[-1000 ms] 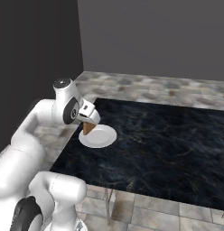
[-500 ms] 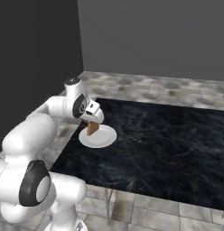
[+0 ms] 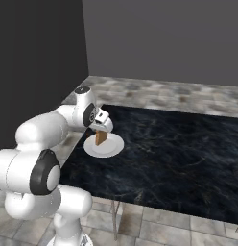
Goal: Start the toaster. Once the lever pops up, take the bread to the plate on the dining counter.
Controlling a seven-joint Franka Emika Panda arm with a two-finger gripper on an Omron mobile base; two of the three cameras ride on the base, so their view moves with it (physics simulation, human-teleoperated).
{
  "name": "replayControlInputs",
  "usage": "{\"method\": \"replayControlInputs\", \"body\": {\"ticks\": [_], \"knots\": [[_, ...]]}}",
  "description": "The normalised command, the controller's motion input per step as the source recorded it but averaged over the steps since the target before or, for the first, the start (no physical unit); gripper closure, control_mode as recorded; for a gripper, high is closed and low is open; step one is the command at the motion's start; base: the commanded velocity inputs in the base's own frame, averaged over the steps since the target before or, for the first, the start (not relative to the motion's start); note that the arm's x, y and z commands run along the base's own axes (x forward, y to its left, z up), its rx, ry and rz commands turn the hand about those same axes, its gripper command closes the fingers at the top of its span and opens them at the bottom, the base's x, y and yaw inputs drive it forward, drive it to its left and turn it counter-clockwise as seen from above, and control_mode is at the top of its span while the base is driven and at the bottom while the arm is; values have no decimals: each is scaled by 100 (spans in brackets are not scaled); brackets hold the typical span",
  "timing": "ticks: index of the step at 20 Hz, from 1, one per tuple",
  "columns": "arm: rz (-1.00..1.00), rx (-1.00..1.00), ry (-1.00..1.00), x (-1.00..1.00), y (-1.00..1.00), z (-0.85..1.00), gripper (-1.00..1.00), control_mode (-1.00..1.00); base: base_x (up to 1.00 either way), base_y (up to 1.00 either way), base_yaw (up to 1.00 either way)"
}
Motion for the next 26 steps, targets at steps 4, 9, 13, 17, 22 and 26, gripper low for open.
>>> {"method": "replayControlInputs", "body": {"ticks": [4,9,13,17,22,26], "knots": [[0,0,-1,3,0,-24,100,-100,0,0,0],[0,0,-10,0,0,-18,100,-100,0,0,0],[1,0,-9,8,0,-21,100,-100,0,0,0],[1,0,-5,6,0,-19,100,-100,0,0,0],[1,0,-1,11,0,-21,100,-100,0,0,0],[0,0,0,16,0,-5,100,-100,0,0,0]]}}
